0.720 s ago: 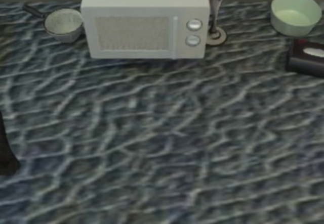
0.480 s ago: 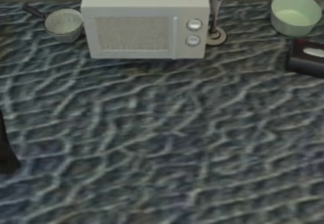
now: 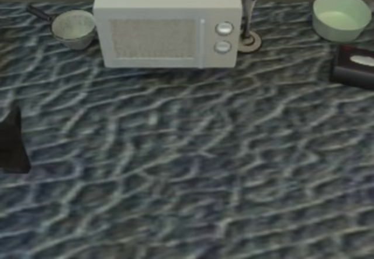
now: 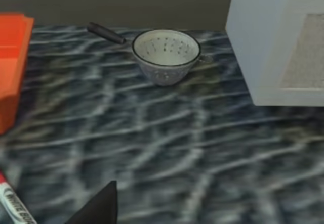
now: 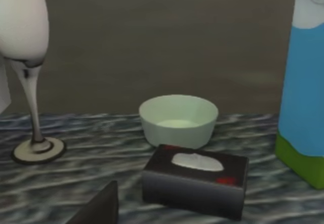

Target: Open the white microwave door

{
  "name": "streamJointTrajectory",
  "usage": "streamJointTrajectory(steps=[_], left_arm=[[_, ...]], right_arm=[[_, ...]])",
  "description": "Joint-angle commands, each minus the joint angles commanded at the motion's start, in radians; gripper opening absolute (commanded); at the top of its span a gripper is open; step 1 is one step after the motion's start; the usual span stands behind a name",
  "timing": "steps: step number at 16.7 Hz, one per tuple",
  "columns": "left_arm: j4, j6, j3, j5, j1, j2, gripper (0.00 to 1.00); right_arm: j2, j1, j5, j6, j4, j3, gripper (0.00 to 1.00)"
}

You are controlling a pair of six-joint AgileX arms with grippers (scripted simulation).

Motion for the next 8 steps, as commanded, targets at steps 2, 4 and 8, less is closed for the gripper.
streamJointTrajectory(steps=[2, 4, 8], left_arm=[[-0.115, -0.031, 0.146, -0.015, -0.048, 0.169, 1.0], [-0.24, -0.066, 0.305, -0.033, -0.099, 0.355, 1.0], [-0.501, -0.146, 0.652, -0.079, -0.208, 0.756, 1.0]], right_arm=[[0.0, 0.0, 0.0, 0.0, 0.0, 0.0, 1.0], [0.0, 0.0, 0.0, 0.0, 0.0, 0.0, 1.0], [0.0, 0.0, 0.0, 0.0, 0.0, 0.0, 1.0]])
